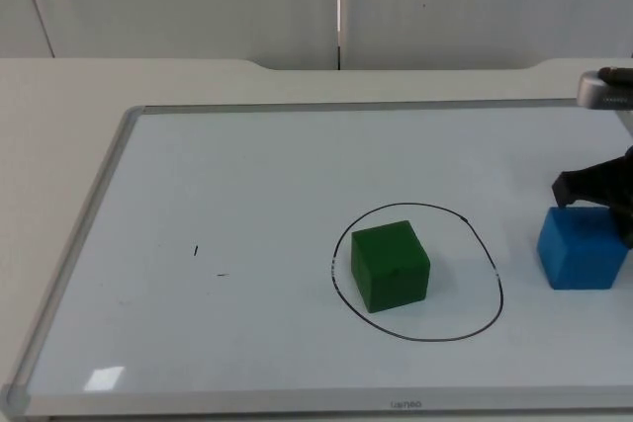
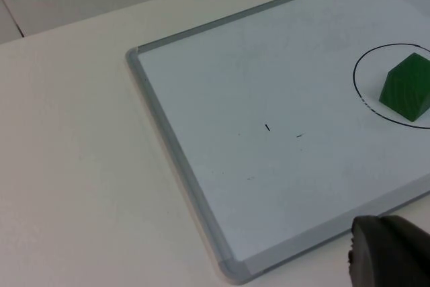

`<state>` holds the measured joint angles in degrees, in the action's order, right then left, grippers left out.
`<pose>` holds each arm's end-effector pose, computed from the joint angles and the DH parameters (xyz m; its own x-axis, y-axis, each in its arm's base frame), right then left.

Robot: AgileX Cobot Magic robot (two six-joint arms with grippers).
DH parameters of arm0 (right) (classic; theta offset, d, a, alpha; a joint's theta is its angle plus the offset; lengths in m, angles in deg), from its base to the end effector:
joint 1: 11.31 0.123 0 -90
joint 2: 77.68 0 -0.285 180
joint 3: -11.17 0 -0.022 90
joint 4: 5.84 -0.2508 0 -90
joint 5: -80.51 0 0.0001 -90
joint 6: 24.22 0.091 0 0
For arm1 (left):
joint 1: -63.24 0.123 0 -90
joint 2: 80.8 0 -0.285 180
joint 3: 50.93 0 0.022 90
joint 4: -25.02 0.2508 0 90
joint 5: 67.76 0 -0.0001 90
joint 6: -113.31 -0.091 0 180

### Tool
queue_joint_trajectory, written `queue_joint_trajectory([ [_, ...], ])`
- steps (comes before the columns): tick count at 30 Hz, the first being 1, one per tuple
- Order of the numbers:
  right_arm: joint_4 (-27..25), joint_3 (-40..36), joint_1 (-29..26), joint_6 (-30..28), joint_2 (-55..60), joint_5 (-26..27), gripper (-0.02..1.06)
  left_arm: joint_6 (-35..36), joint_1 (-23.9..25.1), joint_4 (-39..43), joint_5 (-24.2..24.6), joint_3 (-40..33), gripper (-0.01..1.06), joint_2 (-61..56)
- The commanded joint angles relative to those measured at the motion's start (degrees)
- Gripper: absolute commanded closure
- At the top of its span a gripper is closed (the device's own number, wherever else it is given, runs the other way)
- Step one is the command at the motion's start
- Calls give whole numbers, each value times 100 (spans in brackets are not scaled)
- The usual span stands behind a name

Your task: Push the two cubes into the marked area.

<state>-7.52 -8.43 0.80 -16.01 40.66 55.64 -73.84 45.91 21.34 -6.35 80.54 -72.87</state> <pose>0.3385 0.0738 0.1154 -0.9566 -0.0323 -0.2894 -0.0523 0.9967 0.0616 -0.0064 -0.0034 0.2767 -0.4112 0.2265 -0.8830 0.3853 0.9210 0.0568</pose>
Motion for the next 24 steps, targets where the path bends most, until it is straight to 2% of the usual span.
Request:
queue_joint_trajectory([
  [1,-26,-11,66,31,1,66,104,-9,15,19,22,-21,105,-14],
  [14,-356,-11,325,31,1,185,104,-9,15,19,22,-21,105,-14],
  [21,-359,-11,328,31,1,-143,104,-9,15,19,22,-21,105,-14],
  [24,-526,-11,328,31,1,-193,104,-9,15,19,22,-21,105,-14],
])
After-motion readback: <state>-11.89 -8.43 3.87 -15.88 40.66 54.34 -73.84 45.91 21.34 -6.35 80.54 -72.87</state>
